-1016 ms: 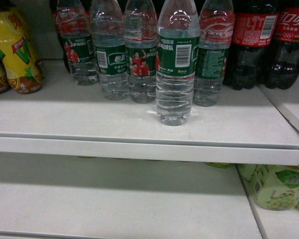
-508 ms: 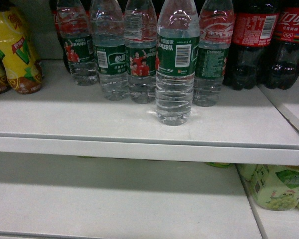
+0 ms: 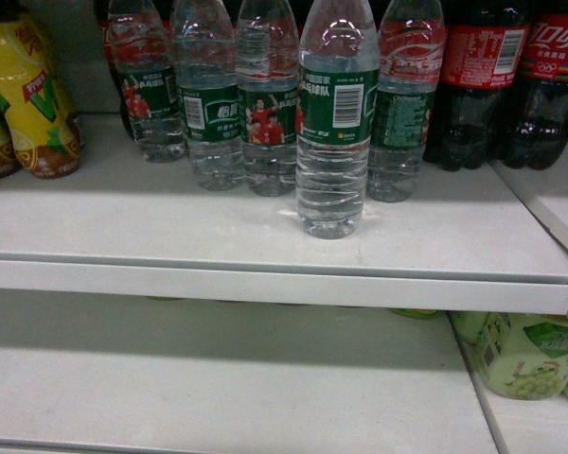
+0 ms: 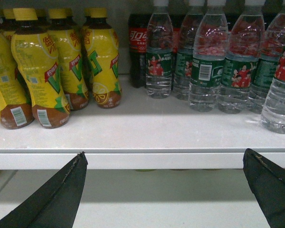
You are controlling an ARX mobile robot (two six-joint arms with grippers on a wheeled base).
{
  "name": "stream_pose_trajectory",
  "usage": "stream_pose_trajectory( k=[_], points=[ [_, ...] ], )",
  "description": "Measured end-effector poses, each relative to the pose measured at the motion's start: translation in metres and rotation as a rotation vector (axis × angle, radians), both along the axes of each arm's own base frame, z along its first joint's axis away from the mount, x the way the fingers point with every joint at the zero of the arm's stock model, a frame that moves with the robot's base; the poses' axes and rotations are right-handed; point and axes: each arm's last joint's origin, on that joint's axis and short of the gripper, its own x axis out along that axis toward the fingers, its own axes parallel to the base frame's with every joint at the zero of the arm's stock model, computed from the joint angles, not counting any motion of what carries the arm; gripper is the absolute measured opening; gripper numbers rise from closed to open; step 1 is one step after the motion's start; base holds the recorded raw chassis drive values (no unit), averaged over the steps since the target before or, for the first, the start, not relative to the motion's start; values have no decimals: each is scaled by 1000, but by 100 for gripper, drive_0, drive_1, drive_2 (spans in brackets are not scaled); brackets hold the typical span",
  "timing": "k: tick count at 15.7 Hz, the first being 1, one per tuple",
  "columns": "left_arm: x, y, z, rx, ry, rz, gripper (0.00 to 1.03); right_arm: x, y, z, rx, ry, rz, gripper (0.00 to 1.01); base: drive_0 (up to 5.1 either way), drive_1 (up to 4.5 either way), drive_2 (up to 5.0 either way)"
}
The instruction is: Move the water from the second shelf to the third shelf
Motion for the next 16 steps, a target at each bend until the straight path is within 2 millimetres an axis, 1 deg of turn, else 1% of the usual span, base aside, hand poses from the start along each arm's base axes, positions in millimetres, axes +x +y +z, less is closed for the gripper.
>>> stream_pose_trajectory(
  k=[4,5,6,7,8,10,12,13,14,15,16],
  points=[
    [0,0,0,0,0,0,98,0,0,0,0,0,0,98,0,0,0],
    [0,0,0,0,0,0,98,0,0,-1,19,24,21,98,0,0,0],
    [0,0,0,0,0,0,98,1,-2,-5,100,101,86,98,0,0,0],
    [0,0,0,0,1,1,98,4,-3,-5,151,110,114,98,0,0,0],
    [0,0,0,0,0,0,98,7,-5,5,178,84,146,98,0,0,0],
    [0,0,0,0,0,0,98,22,-6,39,173,0,172,98,0,0,0],
    [0,0,0,0,0,0,98,46,0,69,153,-54,214,98,0,0,0],
    [0,0,0,0,0,0,98,57,6,79,142,-64,233,98,0,0,0],
    [0,0,0,0,0,0,98,65,12,82,135,-65,252,98,0,0,0],
    [0,0,0,0,0,0,98,72,22,81,121,-58,280,98,0,0,0],
    [0,0,0,0,0,0,98,80,32,74,113,-27,314,98,0,0,0]
  ],
)
